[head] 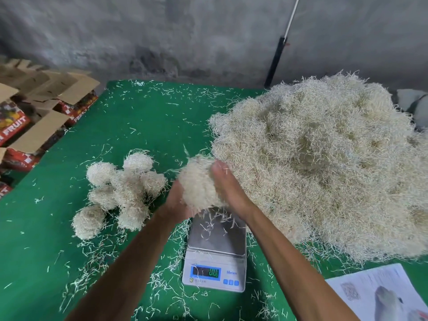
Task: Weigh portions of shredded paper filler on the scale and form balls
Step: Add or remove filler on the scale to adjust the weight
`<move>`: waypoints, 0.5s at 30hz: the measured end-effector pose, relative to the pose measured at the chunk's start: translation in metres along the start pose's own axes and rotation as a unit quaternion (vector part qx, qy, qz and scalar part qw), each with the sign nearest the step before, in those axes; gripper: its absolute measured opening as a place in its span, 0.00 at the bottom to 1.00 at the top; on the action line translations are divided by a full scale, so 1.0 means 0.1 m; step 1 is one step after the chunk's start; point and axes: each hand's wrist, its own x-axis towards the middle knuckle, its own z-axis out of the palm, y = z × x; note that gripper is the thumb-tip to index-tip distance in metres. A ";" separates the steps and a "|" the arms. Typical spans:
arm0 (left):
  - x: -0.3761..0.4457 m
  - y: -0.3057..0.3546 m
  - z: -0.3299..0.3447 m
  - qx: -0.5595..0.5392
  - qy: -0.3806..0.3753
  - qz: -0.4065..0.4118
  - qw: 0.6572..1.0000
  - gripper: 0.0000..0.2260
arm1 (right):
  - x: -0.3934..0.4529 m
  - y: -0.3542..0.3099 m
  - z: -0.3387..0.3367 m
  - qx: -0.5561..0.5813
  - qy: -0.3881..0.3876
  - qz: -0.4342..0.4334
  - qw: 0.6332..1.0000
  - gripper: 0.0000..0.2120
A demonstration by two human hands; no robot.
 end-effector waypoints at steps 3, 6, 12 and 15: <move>0.17 -0.16 -0.02 0.293 -0.002 -0.004 0.956 0.02 | -0.02 0.06 0.09 -0.092 0.003 0.032 0.995 0.59; 0.27 -0.21 -0.14 0.287 0.101 -0.056 0.951 0.08 | -0.03 0.19 -0.03 -0.129 0.059 0.027 0.989 0.58; 0.32 -0.45 -0.43 0.366 0.236 -0.094 0.895 0.12 | -0.22 0.57 -0.17 -0.425 -0.039 0.096 0.899 0.60; 0.31 -0.55 -0.53 0.374 0.227 -0.083 0.896 0.13 | -0.21 0.63 -0.27 -0.437 0.034 0.113 0.892 0.60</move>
